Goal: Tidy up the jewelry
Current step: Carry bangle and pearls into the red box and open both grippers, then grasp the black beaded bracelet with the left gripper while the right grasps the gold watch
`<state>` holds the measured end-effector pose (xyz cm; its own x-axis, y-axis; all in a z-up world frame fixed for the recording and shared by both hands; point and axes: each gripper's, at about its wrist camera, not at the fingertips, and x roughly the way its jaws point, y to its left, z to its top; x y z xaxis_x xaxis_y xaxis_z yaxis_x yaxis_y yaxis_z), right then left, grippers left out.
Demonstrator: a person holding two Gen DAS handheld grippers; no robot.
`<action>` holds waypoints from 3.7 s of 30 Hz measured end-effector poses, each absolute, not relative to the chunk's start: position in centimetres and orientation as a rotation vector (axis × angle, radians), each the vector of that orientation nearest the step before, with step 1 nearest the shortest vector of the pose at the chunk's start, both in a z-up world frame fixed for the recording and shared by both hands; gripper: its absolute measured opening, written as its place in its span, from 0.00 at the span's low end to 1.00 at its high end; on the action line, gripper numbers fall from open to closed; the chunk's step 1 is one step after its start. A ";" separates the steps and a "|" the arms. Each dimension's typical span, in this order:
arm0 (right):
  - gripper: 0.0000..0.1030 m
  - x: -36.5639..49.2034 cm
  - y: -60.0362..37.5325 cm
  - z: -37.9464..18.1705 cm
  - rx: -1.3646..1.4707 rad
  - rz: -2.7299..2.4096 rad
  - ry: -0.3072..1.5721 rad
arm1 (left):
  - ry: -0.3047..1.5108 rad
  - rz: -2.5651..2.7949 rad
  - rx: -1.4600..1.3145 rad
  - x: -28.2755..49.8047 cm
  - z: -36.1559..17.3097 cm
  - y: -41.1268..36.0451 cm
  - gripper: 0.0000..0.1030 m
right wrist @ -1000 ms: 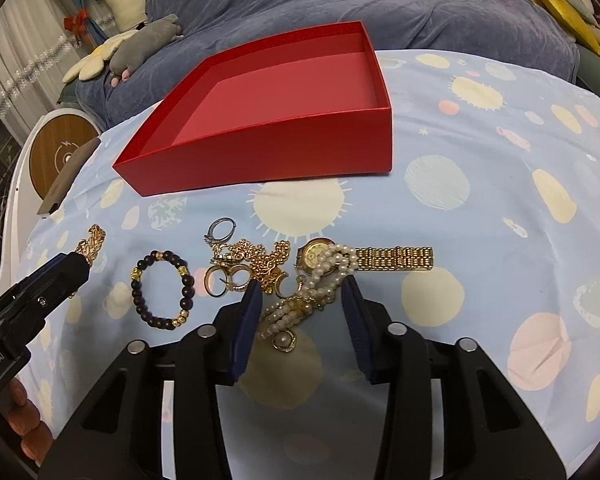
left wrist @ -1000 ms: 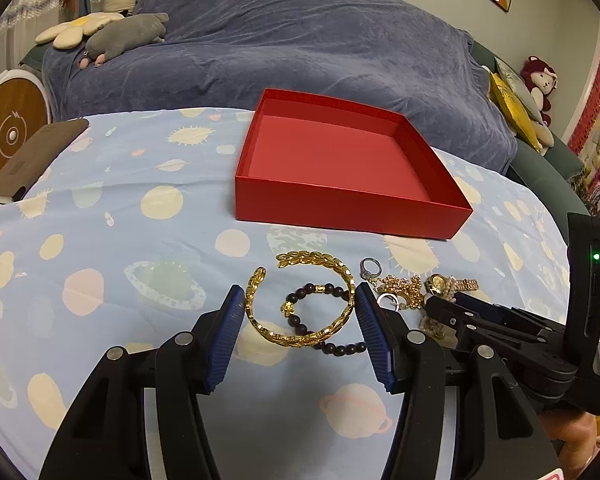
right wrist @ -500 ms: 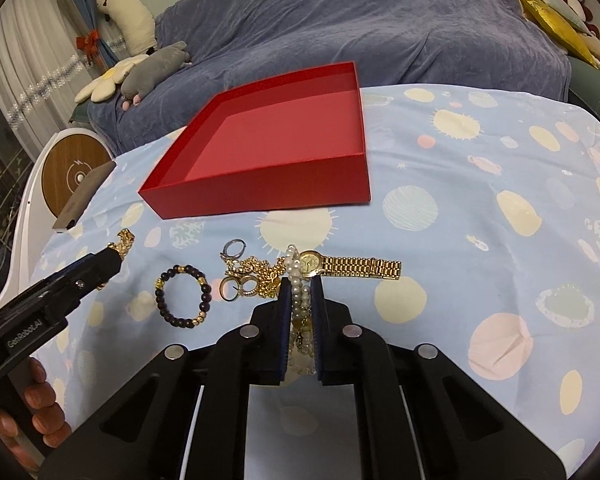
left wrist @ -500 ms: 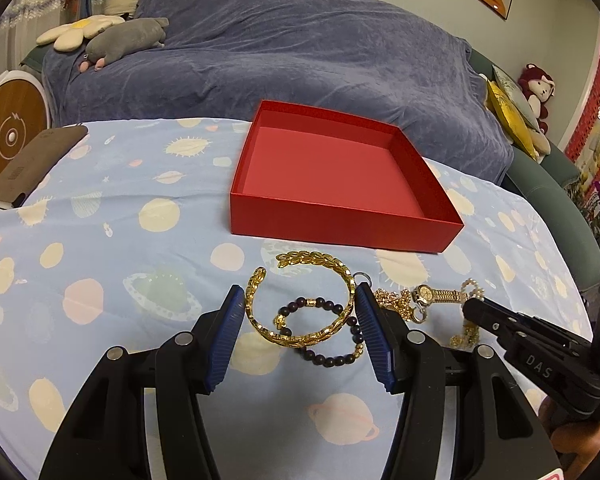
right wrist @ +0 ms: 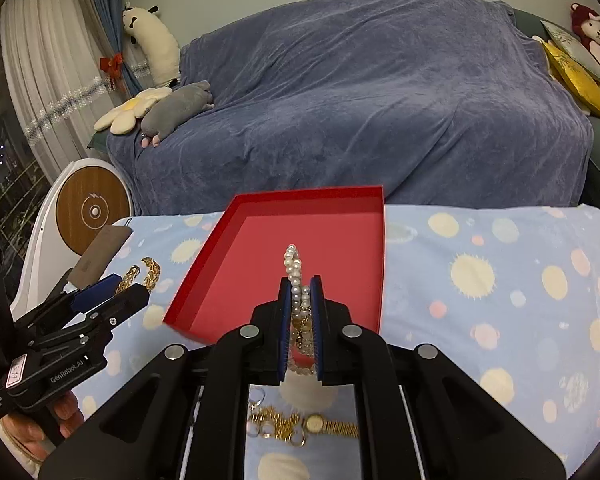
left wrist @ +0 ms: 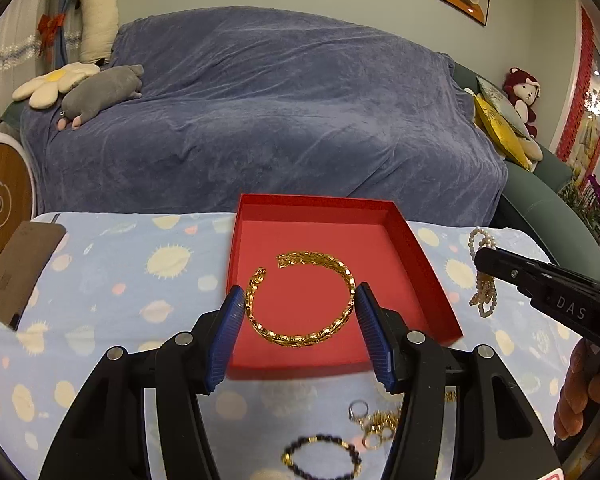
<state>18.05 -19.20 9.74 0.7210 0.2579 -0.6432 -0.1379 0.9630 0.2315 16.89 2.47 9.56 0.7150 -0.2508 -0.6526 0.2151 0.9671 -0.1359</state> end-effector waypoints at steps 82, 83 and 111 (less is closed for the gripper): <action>0.21 9.7 -17.6 -3.0 -0.030 0.305 1.032 | 0.977 -0.234 0.040 8.8 -2.0 3.2 0.68; 0.21 9.6 -17.7 -3.0 -0.024 0.301 1.035 | 0.976 -0.239 0.046 8.7 -2.1 3.0 0.66; 0.21 8.1 -17.9 0.9 0.028 0.292 0.956 | 0.902 -0.290 0.020 8.1 1.0 3.3 0.06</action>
